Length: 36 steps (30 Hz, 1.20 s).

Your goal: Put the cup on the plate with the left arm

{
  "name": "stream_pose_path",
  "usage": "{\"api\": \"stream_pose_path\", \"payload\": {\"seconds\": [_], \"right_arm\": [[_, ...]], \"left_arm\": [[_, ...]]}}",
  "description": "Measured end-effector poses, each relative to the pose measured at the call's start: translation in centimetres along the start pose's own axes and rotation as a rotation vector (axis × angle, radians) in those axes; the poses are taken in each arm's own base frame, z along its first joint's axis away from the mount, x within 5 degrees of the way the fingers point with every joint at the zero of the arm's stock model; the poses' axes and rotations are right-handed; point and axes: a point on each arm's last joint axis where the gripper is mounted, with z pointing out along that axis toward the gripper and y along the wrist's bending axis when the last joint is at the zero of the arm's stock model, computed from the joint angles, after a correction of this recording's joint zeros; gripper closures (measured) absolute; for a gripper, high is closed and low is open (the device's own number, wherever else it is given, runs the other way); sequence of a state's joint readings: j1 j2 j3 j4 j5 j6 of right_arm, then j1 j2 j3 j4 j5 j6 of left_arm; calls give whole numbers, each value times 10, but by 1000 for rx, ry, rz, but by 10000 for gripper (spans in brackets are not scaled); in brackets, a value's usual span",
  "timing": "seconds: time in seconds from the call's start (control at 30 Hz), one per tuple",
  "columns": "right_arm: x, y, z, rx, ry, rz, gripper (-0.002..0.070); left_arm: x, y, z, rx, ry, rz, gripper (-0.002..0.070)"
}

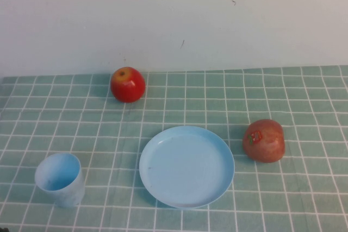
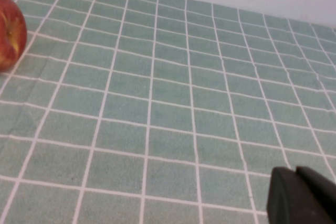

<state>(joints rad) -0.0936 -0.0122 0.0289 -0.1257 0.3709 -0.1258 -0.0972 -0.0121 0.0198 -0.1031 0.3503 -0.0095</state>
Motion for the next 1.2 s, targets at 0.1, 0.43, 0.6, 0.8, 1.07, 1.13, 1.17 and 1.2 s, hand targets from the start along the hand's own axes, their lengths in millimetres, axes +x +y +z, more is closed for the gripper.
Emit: {"api": "stream_pose_path", "payload": {"seconds": [0.1, 0.43, 0.6, 0.8, 1.07, 1.13, 1.17, 1.2], "right_arm": [[0, 0, 0, 0, 0, 0, 678], [0, 0, 0, 0, 0, 0, 678], [0, 0, 0, 0, 0, 0, 678], [0, 0, 0, 0, 0, 0, 678], [0, 0, 0, 0, 0, 0, 678], [0, 0, 0, 0, 0, 0, 678], [0, 0, 0, 0, 0, 0, 678], [0, 0, 0, 0, 0, 0, 678]], "left_arm": [[0, 0, 0, 0, -5, 0, 677], [-5, -2, 0, 23, -60, -65, 677], [-16, -2, -1, 41, -184, -145, 677], [-43, 4, -11, 46, -524, -312, 677], [-74, 18, -43, 14, -1041, -443, 677], [-79, 18, -51, 20, -1137, -419, 677], [-84, 16, -55, 30, -1155, -403, 677], [-92, 13, -60, 48, -1174, -376, 677]]}}
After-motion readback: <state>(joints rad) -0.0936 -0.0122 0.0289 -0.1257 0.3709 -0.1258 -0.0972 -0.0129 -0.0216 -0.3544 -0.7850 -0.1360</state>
